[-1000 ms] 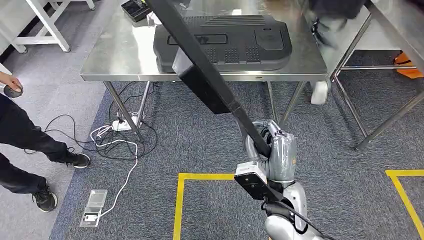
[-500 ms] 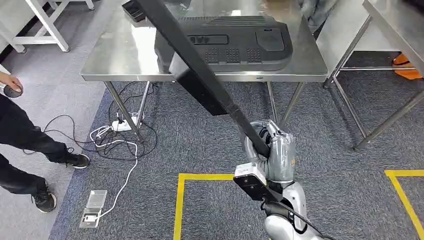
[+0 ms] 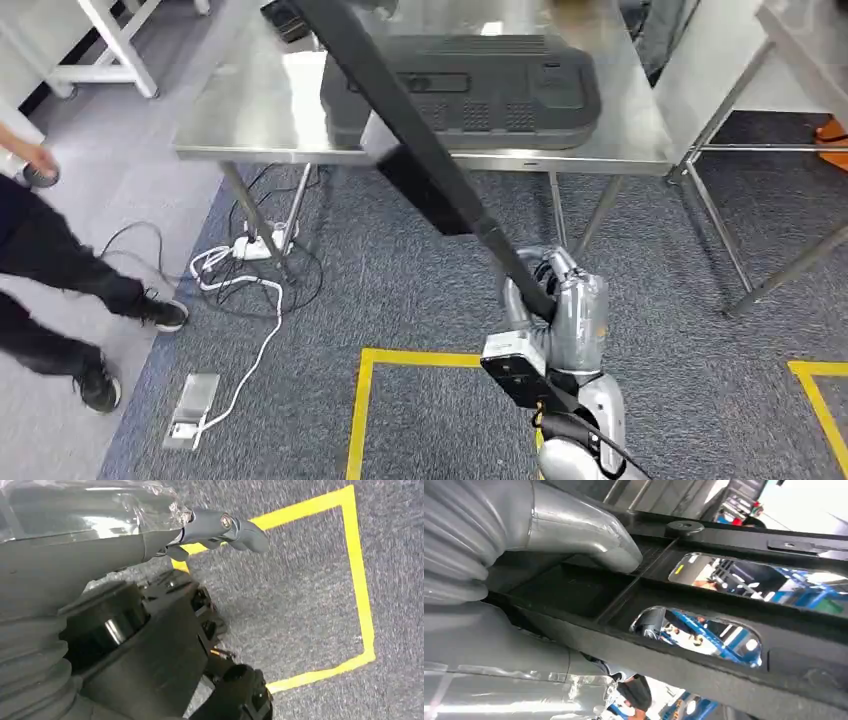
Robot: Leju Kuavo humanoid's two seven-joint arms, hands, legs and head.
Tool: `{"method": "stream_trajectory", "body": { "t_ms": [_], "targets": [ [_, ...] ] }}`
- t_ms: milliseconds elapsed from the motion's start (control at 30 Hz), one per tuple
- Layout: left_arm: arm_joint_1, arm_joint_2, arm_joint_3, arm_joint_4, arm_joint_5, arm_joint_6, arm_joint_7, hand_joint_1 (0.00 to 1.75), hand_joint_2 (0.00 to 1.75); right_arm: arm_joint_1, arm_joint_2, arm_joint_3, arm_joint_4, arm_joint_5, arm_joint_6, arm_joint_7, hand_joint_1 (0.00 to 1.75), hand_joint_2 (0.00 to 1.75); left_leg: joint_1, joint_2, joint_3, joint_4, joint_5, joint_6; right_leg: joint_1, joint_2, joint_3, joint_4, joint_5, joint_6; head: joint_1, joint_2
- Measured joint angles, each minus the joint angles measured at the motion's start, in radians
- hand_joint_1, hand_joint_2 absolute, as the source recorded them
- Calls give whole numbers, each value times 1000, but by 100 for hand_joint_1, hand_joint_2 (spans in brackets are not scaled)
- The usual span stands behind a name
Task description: Take the parts from the cabinet and place them on the table.
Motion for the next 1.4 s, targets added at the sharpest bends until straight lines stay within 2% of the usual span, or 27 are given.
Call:
{"method": "stream_trajectory", "body": {
  "t_ms": [67, 100, 133, 200, 233, 267, 333, 400, 433, 533, 567, 600, 633, 700, 733, 767, 800, 900, 933, 1067, 1133, 1167, 1233, 1267, 1300, 1333, 1400],
  "targets": [
    [0, 0, 0, 0, 0, 0, 0, 0, 175, -1, 1, 0, 0, 0, 0, 1, 175, 175, 4, 1, 9, -3, -7, -10, -1, -5, 8, -7, -1, -14, -4, 0],
    [-2, 0, 0, 0, 0, 0, 0, 0, 175, -1, 2, -1, 0, 0, 0, 1, 175, 175, 3, 25, 6, 27, -19, -12, -1, -10, 17, -11, -2, -20, -12, 0],
    [-4, 0, 0, -1, 0, 0, 0, 0, 175, -1, 2, -1, 0, 1, 0, 1, 175, 175, 0, 37, -28, 95, -49, -13, 0, -16, 23, -13, -6, -26, -25, 0],
    [-5, 0, 0, -3, 0, 0, 0, 0, 175, 0, 2, -1, 0, 1, 0, 1, 175, 175, -3, 40, -123, 263, -113, -13, 6, -26, 29, -13, -13, -36, -36, 0],
    [-2, 0, 0, -3, 0, 0, 0, 0, 175, 0, 2, -1, 0, 1, 0, 1, 175, 175, -4, 41, -166, 329, -127, -10, 10, -29, 32, -13, -16, -41, -40, 0],
    [0, 0, 0, -3, 0, 0, 0, 0, 175, 0, 2, -1, 0, 1, 0, 1, 175, 175, -7, 41, -184, 344, -114, -6, 13, -30, 37, -13, -20, -42, -42, 0],
    [1, 0, 0, -3, 0, 0, 0, 0, 175, 0, 2, -1, 0, 1, 0, 1, 175, 175, -15, 41, -151, 236, -28, 12, 18, -31, 51, -14, -28, -42, -46, 0],
    [0, 0, 0, -3, 0, 0, 0, 0, 175, 0, 2, -1, 0, 1, 0, 1, 175, 175, -29, 48, -80, 61, 66, 38, 19, -32, 66, -19, -37, -39, -48, 0],
    [0, 1, 0, -3, 0, 0, 0, 0, 175, -1, 2, -1, 0, 0, 0, 1, 175, 175, -33, 54, -69, 35, 51, 43, 27, -31, 71, -17, -42, -33, -48, 0],
    [-2, 1, 0, -4, 0, -2, 0, 0, 175, -2, 3, -1, 0, 1, 0, 1, 175, 175, -37, 47, -69, 22, 48, 40, 21, -34, 74, -31, -42, -22, -50, 0],
    [-2, 1, 0, -4, 0, -4, 0, 0, 175, -3, 3, -1, 0, 2, 0, 0, 175, 175, -28, 46, -63, 9, 51, 45, 27, -35, 79, -33, -45, -14, -50, 0],
    [-1, 1, 0, -4, 1, -5, 0, 0, 175, -2, 3, -1, 0, 2, 0, 0, 175, 175, -23, 45, -54, 1, 55, 45, 21, -32, 78, -18, -53, -11, -49, 0],
    [-2, 1, 0, -4, 1, -5, 0, 0, 175, -5, 3, -1, 0, 2, 0, 0, 175, 175, -22, 45, -51, -2, 54, 51, 22, -31, 59, 23, -79, -7, -44, 0],
    [-3, 1, 0, -4, 1, -7, 0, 0, 175, -3, 3, -1, 0, 2, 0, 0, 175, 175, -22, 45, -46, -2, 49, 57, 20, -30, -34, 196, -159, -1, -35, 0],
    [-2, 1, 0, -4, 1, -7, 0, 0, 175, -2, 3, -1, 0, 2, 0, 0, 175, 175, -22, 45, -45, -1, 45, 58, 20, -30, -78, 269, -178, 3, -32, 0],
    [-1, 1, 0, -4, 1, -7, 0, 0, 175, -2, 3, -1, 0, 2, 0, 0, 175, 175, -22, 44, -41, 0, 42, 58, 19, -30, -101, 297, -171, 5, -28, 0],
    [1, 1, 0, -4, 1, -7, 0, 0, 175, -2, 2, -1, 0, 2, 0, 0, 175, 175, -22, 42, -35, 0, 37, 57, 17, -30, -99, 275, -139, 6, -24, 0],
    [0, 1, 0, -5, 1, -7, 0, 0, 175, -2, 2, -1, 0, 2, 0, 0, 175, 175, -20, 36, -9, 4, 16, 46, 16, -28, 3, 17, 23, -1, -7, 0],
    [-1, 1, 0, -5, 2, -7, 0, 0, 175, -2, 2, -1, 1, 2, 0, 0, 175, 175, -25, 36, -9, 6, 9, 38, 20, -22, 14, 0, 3, -4, -7, 0],
    [-3, 1, 0, -5, 1, -7, 0, 0, 175, -2, 1, -2, 1, 2, 0, 1, 175, 175, -24, 34, -7, 2, 5, 19, 23, -22, 18, -21, -1, -26, -11, 0],
    [-4, 1, 0, -5, 1, -7, 0, 0, 175, -4, 3, -2, 1, 5, 0, 0, 175, 175, -23, 37, -12, 44, -26, 8, 16, -26, 36, -32, -3, -37, -17, 0],
    [-5, 1, 0, -5, 1, -7, 1, 0, 175, -4, 3, -2, 1, 8, 0, -1, 175, 175, -21, 38, -48, 116, -58, 3, 15, -29, 38, -33, -6, -42, -29, 0],
    [-2, 1, 0, -5, 2, -7, 1, 0, 175, -4, 3, -2, 1, 13, 0, 1, 175, 175, -17, 40, -143, 284, -115, -4, 17, -32, 44, -32, -12, -48, -36, 0],
    [0, 1, -1, -5, 3, -7, 1, 0, 175, -4, 3, -2, 1, 17, 0, 2, 175, 175, -16, 41, -175, 326, -115, -6, 17, -32, 47, -32, -15, -48, -38, 0],
    [1, 1, -1, -5, 4, -7, 1, 0, 175, -3, 3, -2, 1, 19, 0, 3, 175, 175, -16, 41, -179, 318, -93, -4, 17, -31, 53, -32, -20, -47, -41, 0],
    [1, 1, -1, -5, 5, -7, 1, 0, 175, -3, 3, -2, 1, 19, 0, 4, 175, 175, -16, 42, -164, 268, -50, -1, 17, -31, 61, -32, -24, -45, -43, 0],
    [0, 1, -1, -5, 6, -7, 1, 0, 175, -4, 3, -2, 1, 20, 0, 6, 175, 175, -17, 43, -96, 100, 56, 9, 16, -31, 79, -33, -35, -40, -47, 0]
  ]
}}
